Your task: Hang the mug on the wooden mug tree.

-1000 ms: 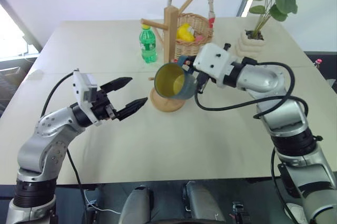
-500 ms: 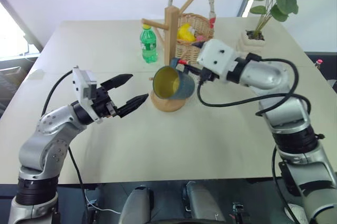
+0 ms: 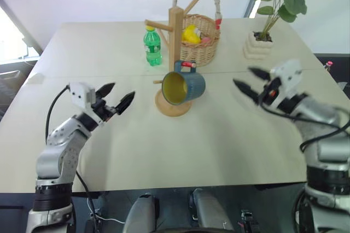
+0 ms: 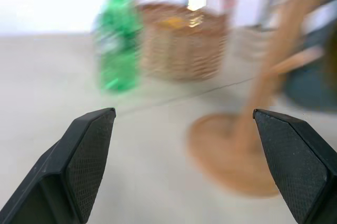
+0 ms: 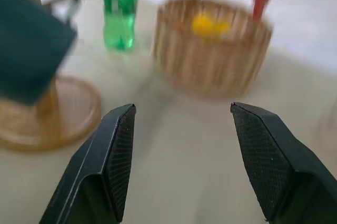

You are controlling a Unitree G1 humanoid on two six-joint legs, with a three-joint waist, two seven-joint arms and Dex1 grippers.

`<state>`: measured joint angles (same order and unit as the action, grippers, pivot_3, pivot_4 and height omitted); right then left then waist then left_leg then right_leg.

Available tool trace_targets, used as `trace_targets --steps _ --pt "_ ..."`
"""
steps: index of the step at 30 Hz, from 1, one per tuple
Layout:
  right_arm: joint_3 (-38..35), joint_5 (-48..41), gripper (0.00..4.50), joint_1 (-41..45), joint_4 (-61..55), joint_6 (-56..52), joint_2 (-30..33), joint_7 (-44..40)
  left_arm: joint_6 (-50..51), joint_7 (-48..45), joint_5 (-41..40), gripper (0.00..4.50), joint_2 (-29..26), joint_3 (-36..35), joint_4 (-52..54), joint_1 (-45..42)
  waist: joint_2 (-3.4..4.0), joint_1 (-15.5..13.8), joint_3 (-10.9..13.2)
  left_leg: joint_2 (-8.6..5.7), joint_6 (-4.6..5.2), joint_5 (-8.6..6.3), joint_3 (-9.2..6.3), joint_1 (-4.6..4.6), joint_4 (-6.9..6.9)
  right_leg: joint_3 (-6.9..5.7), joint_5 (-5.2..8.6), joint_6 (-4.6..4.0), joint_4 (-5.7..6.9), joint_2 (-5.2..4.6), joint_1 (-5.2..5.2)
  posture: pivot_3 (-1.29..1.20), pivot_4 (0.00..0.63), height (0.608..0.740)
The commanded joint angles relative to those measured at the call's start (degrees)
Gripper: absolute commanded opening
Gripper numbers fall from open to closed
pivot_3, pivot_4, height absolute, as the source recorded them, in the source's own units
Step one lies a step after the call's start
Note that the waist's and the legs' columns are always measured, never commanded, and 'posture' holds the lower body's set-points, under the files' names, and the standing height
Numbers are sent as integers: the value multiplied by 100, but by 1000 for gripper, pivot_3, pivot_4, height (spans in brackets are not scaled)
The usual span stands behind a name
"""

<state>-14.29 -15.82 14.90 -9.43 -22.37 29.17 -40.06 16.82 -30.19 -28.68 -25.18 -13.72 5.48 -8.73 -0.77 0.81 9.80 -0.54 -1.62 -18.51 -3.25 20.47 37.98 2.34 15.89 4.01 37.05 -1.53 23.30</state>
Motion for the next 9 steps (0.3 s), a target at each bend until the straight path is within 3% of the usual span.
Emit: trace_targets --steps 1,9 --pt "-89 38 2957 -119 296 747 -265 280 -349 253 265 4500 108 -175 0 169 0 0 0 0 0 0 0 -1 1 0 0 0 1 0 -1 0 150 740" --pt "-115 -39 2957 -154 1193 1589 -514 447 -482 383 367 4500 231 -247 56 447 -1 -12 -1 -1 -1 0 -1 -4 1 -1 0 0 0 -2 -7 0 150 740"
